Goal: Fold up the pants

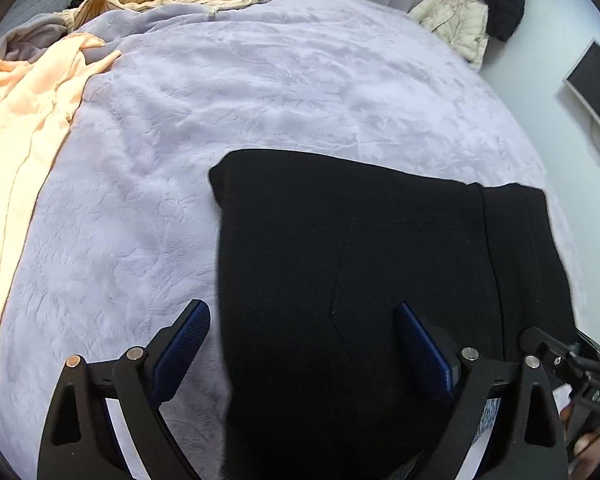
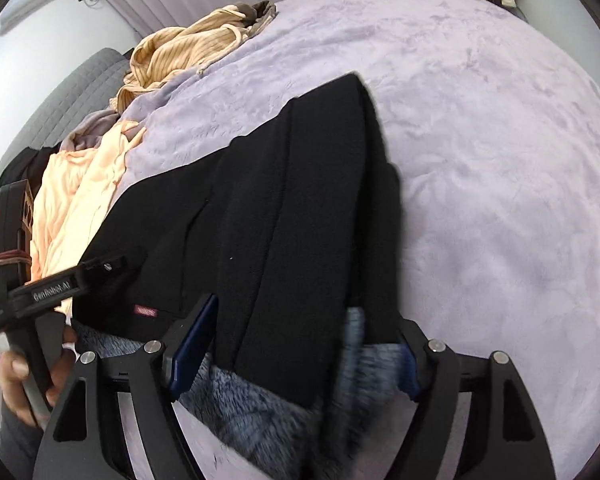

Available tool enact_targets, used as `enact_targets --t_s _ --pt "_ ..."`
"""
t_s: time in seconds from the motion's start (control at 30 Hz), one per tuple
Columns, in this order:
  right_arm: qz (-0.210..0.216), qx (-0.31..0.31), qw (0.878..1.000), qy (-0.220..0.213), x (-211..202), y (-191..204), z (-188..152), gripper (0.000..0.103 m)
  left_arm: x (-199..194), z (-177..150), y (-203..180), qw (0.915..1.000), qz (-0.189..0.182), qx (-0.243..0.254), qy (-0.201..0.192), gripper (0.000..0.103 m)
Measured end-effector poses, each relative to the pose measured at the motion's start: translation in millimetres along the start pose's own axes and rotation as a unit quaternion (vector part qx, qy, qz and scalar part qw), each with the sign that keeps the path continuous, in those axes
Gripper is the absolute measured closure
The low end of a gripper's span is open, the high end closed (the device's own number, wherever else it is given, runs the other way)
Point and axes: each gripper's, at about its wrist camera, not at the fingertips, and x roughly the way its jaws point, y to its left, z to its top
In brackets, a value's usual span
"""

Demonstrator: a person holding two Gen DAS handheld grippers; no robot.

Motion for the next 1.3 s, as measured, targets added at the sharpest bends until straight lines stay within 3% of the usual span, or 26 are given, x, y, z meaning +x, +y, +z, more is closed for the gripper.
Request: enact_targets --t_s 0.1,0.17,0.23,0.33,0.4,0.47,0.53,0.7,0.77,0.87,1.0,1.17,1.3 --pt "-0.047 -0.01 0.997 -0.066 -44 -8 -13 0.02 -38 -1 23 0.9978 -0.039 -0.034 -0.041 0.008" --pt "-0.05 -0.069 0.991 -0.102 -71 14 -28 0.018 -58 -1 21 0.9954 -0.067 -0.035 -0.06 0.008" --pt "-0.038 -0.14 0.984 -0.105 -81 45 -44 0.018 -68 -5 0 0.9947 -0.08 0.005 -0.064 0.008" --pt "-0.02 -0.203 0.973 -0.106 -74 80 -61 0.018 -68 -27 -40 0.9929 -0.062 0.08 -0.062 0.008" --pt "-0.019 -0.202 0.976 -0.08 -53 81 -59 0.018 -48 -25 -58 0.9922 -0.027 0.109 -0.055 0.008" --pt "-0.028 -0.171 0.984 -0.044 -28 65 -56 0.018 -29 -36 -46 0.9938 -0.011 0.107 -0.029 0.008" --pt "-0.005 -0.139 0.99 -0.031 -17 48 -56 0.018 -7 -41 -28 0.9958 -0.028 0.087 0.004 0.007" --pt "0.026 -0.139 0.989 -0.046 -36 50 -57 0.018 -25 -40 -29 0.9957 -0.05 0.077 -0.016 0.005" --pt "0.041 -0.14 0.986 -0.084 -59 51 -44 0.016 -44 -25 -30 0.994 -0.085 0.061 -0.033 0.005" --pt "0.006 -0.154 0.982 -0.112 -65 55 -8 0.006 -60 4 -41 0.9929 -0.061 0.067 -0.078 0.005" --pt "-0.011 -0.144 0.986 -0.089 -31 51 43 0.006 -20 31 -46 0.9965 -0.005 0.071 -0.045 0.005" --pt "0.009 -0.122 0.991 -0.05 12 44 72 0.006 15 41 -25 0.9993 -0.033 0.012 -0.016 0.005" --pt "0.002 -0.102 0.995 -0.021 47 30 81 0.005 37 38 -33 0.9991 -0.004 0.043 -0.002 0.003"
